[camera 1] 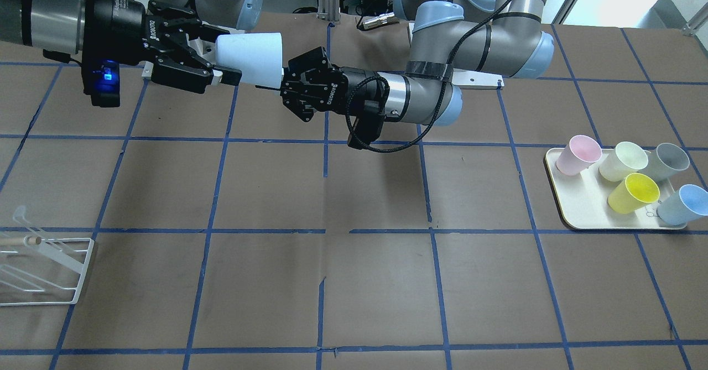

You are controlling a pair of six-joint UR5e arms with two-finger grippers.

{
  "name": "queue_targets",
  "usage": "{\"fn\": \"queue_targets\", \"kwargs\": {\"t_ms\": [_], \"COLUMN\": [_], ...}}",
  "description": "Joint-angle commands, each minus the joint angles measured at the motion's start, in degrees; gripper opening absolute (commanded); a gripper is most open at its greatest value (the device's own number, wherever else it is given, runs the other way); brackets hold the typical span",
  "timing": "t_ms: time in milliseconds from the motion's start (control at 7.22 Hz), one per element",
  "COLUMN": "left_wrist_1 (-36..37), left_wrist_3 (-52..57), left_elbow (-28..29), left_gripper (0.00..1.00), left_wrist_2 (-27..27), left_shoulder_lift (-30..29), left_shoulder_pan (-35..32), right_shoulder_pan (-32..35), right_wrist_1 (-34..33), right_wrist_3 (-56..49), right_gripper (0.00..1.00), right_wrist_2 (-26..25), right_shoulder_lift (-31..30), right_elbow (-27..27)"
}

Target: Transfer IKEA cup to right arm and place on rack

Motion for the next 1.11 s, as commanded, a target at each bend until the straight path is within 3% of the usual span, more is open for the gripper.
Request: {"fn": "queue_targets", "kwargs": {"t_ms": [0,693,831,970], "left_wrist_1": [0.0,0.1,0.0,0.3], "left_wrist_3": [0.0,0.0,-0.3,-2.3], "left_elbow": [0.0,0.0,0.0,0.0], "left_gripper": [0.0,0.0,0.11,0.43], "left_wrist_2": [0.1,0.1,0.1,0.1], "left_shoulder_lift": [0.0,0.2,0.1,0.3], "left_shoulder_pan": [0.0,0.0,0.0,0.0], "right_shoulder_pan": [0.4,0.3,0.3,0.3], "right_wrist_1": [0.1,-0.1,-0.1,-0.1], "right_wrist_3": [-0.1,-0.1,0.2,-0.1], "right_gripper": [1.0,0.7,0.66,0.63], "right_wrist_2": [0.5,0.6,0.7,0.6], "right_shoulder_lift": [0.1,0.6,0.5,0.5], "right_elbow": [-0.6,-0.7,-0.8,-0.9]}}
